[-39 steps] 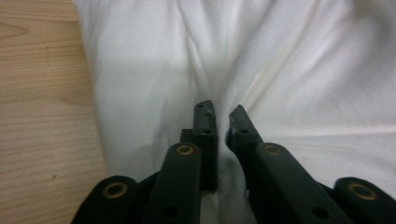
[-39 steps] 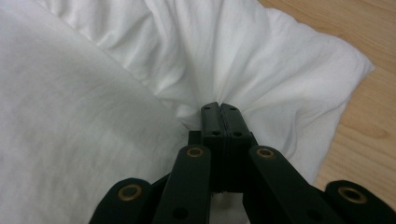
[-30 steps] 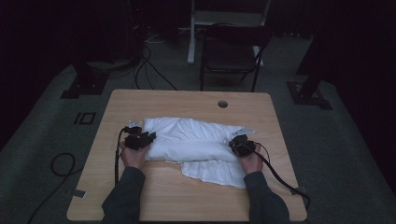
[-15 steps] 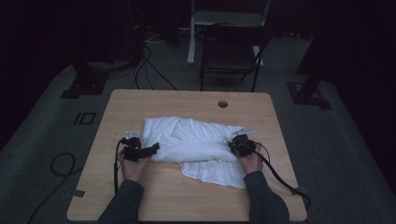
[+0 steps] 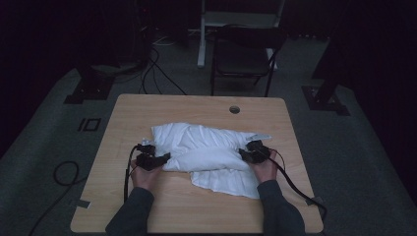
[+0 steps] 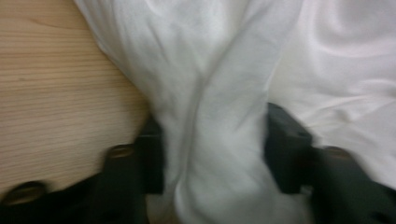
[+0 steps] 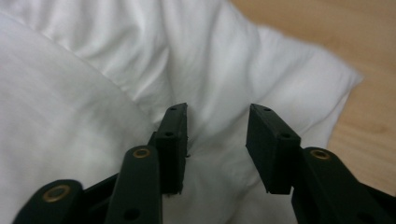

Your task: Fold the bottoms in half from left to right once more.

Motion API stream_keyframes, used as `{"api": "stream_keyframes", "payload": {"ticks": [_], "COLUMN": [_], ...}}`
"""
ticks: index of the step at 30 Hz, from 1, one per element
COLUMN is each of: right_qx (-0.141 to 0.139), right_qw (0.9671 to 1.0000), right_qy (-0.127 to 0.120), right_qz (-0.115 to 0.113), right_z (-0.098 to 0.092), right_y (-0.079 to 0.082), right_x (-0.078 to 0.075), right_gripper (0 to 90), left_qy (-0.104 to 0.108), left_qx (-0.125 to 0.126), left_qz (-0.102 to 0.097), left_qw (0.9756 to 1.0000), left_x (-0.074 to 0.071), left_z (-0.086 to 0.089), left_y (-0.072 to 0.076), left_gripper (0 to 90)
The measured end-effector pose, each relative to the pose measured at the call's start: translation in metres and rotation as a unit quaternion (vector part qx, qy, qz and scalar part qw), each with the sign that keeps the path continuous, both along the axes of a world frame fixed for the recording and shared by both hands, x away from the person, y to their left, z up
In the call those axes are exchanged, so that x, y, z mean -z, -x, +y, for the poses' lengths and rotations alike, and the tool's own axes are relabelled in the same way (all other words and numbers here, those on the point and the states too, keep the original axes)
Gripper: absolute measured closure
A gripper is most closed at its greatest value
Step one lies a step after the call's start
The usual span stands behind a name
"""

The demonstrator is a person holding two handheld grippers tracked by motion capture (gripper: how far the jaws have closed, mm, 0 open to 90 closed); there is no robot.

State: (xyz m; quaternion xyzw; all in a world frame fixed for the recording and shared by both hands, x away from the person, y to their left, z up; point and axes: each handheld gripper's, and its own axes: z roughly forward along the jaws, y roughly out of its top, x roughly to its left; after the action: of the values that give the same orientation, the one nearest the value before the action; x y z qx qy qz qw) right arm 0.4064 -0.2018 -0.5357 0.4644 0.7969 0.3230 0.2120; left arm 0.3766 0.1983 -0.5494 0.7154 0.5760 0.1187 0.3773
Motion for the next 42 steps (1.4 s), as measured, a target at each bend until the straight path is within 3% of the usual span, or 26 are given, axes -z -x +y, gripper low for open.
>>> {"api": "stream_keyframes", "payload": {"ticks": [3, 10, 14, 20, 23, 26, 30, 37, 40, 42], "right_qx": [-0.01, -0.066, -0.101, -0.128, -0.14, -0.137, -0.145, -0.15, -0.153, -0.151], "right_qw": [0.9996, 0.9946, 0.9905, 0.9869, 0.9854, 0.987, 0.9868, 0.9878, 0.9872, 0.9876], "right_qy": [-0.01, -0.026, -0.031, -0.027, -0.033, -0.027, -0.028, 0.0, 0.018, 0.017], "right_qz": [-0.024, -0.076, -0.088, -0.095, -0.091, -0.079, -0.066, -0.039, -0.041, -0.04], "right_z": [0.005, 0.031, 0.047, 0.067, 0.073, 0.076, 0.084, 0.095, 0.099, 0.1], "right_y": [0.006, 0.023, 0.028, 0.028, 0.027, 0.024, 0.021, 0.016, 0.017, 0.017], "right_x": [-0.015, -0.044, -0.053, -0.058, -0.056, -0.048, -0.035, -0.01, -0.001, 0.0], "right_gripper": [53.8, 55.2, 59.1, 62.2, 66.1, 69.2, 71.2, 74.1, 75.0, 75.2], "left_qy": [0.007, 0.012, 0.015, 0.019, 0.02, 0.019, 0.023, 0.028, 0.029, 0.032], "left_qx": [0.002, 0.0, 0.0, -0.003, -0.002, -0.003, -0.006, -0.009, -0.01, -0.011], "left_qz": [0.003, 0.003, 0.005, 0.005, 0.008, 0.008, 0.007, 0.005, 0.004, 0.004], "left_qw": [1.0, 0.9999, 0.9999, 0.9998, 0.9998, 0.9998, 0.9997, 0.9995, 0.9995, 0.9994], "left_x": [0.001, 0.001, 0.002, 0.002, 0.002, 0.001, 0.002, 0.003, 0.003, 0.003], "left_z": [0.002, 0.003, 0.004, 0.004, 0.005, 0.005, 0.005, 0.006, 0.006, 0.006], "left_y": [-0.001, -0.001, -0.002, -0.002, -0.002, -0.002, -0.002, -0.002, -0.001, -0.001], "left_gripper": [68.8, 73.3, 74.2, 74.9, 75.1, 75.4, 75.6, 75.6, 75.6, 75.5]}}
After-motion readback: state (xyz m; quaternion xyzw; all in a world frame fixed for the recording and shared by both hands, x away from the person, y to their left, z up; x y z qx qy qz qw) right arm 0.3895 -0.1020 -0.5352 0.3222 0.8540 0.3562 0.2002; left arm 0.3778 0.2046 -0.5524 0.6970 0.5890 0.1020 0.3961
